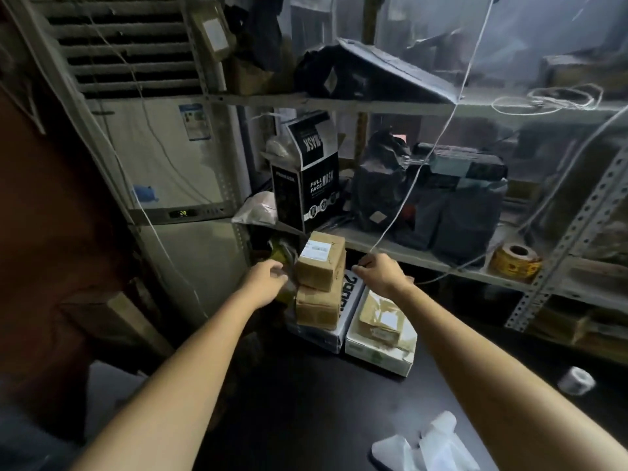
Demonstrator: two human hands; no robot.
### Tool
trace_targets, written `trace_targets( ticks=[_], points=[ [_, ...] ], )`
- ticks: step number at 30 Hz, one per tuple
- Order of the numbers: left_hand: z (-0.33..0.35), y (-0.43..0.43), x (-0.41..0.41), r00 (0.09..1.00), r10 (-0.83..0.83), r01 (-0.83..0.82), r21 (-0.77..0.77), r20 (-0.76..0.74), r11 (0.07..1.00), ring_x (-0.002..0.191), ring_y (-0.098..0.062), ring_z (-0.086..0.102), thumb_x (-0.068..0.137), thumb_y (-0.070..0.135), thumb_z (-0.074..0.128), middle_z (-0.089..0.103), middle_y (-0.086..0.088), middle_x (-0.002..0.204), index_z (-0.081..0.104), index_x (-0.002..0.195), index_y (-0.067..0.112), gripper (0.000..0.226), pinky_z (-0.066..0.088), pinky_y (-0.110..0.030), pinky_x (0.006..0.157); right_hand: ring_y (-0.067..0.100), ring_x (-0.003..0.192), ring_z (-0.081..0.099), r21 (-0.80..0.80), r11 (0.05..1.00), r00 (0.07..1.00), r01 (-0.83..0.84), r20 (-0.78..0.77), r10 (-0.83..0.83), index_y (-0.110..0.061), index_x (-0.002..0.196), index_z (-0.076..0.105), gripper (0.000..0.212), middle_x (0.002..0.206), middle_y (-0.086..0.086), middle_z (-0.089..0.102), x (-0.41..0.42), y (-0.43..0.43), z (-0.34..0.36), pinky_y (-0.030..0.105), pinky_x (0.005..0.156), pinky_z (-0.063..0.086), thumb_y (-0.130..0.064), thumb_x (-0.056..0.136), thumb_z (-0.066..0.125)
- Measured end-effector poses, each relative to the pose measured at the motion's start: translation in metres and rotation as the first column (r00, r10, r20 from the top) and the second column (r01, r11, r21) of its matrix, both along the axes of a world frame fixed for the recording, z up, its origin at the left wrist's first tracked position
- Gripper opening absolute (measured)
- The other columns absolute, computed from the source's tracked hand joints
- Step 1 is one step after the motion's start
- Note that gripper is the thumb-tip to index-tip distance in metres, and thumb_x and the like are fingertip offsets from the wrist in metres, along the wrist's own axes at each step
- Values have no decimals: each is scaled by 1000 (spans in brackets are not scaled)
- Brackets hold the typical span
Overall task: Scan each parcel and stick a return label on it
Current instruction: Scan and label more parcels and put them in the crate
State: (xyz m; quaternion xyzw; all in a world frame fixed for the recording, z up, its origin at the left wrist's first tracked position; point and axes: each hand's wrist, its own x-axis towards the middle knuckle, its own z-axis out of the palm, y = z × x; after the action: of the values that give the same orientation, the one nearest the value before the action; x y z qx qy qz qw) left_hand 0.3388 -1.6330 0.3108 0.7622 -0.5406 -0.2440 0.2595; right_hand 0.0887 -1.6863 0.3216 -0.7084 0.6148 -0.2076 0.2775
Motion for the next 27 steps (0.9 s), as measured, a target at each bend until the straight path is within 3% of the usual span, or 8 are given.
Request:
trace_targets(
  ticks=[3, 6, 11, 13, 16, 18, 23, 27],
  points=[
    [-16, -35, 8, 999, -15, 16, 16, -28, 1000, 98, -22, 60, 91, 30, 65, 64, -3, 107, 59, 128, 17, 40, 44, -26, 84, 30, 92, 65, 13, 997, 992, 77, 96, -78, -3, 104, 68, 33, 101, 14, 71, 26, -28, -15, 41, 82, 54, -33, 92, 62],
    [-31, -68, 6, 996, -89, 89, 22, 5, 996, 109, -22, 61, 90, 34, 65, 66, -5, 118, 57, 131, 16, 46, 42, -23, 84, 36, 83, 66, 70, 988, 978, 139, 145, -148, 1, 104, 66, 35, 89, 17, 70, 49, -54, -27, 48, 77, 56, -31, 92, 60],
    [-47, -115, -1, 975, -173, 179, 39, -139, 983, 120, -26, 56, 91, 30, 63, 58, -8, 135, 50, 139, 13, 53, 48, -39, 100, 23, 75, 59, 162, 968, 952, 190, 210, -222, -13, 99, 66, 18, 81, 3, 64, 75, -90, -44, 37, 69, 53, -28, 91, 59],
    [-52, -125, -1, 961, -170, 185, 50, -219, 981, 117, -27, 57, 92, 31, 62, 59, -7, 133, 48, 140, 14, 53, 50, -44, 98, 24, 80, 64, 221, 955, 934, 199, 252, -253, -11, 106, 64, 21, 88, 5, 66, 81, -98, -50, 35, 68, 56, -25, 90, 60],
    [-57, -132, 0, 926, -106, 137, 60, -363, 989, 115, -25, 58, 88, 29, 65, 59, -3, 130, 48, 138, 20, 54, 50, -46, 99, 28, 91, 70, 295, 929, 879, 224, 352, -323, -9, 123, 59, 34, 110, 12, 68, 86, -102, -57, 44, 69, 62, -20, 91, 63],
    [-57, -132, 1, 901, -82, 117, 58, -427, 991, 114, -21, 57, 86, 28, 67, 58, 1, 129, 49, 136, 24, 53, 49, -45, 99, 27, 90, 70, 309, 925, 848, 220, 407, -338, -9, 127, 56, 38, 113, 13, 68, 84, -102, -58, 47, 69, 62, -17, 91, 65],
    [-43, -117, -13, 889, -124, 136, -3, -441, 991, 106, -13, 59, 84, 22, 70, 62, 5, 119, 54, 130, 27, 49, 51, -33, 90, 28, 93, 70, 276, 933, 813, 230, 473, -340, -12, 125, 57, 37, 111, 13, 69, 66, -84, -48, 50, 74, 61, -15, 90, 66],
    [-20, -98, -49, 873, -161, 156, -49, -460, 987, 94, -14, 63, 85, 16, 68, 66, -1, 110, 59, 117, 25, 34, 52, -28, 80, 25, 94, 68, 238, 933, 789, 269, 502, -355, -14, 127, 53, 39, 114, 9, 66, 24, -56, -26, 51, 76, 61, -15, 90, 66]
  ],
)
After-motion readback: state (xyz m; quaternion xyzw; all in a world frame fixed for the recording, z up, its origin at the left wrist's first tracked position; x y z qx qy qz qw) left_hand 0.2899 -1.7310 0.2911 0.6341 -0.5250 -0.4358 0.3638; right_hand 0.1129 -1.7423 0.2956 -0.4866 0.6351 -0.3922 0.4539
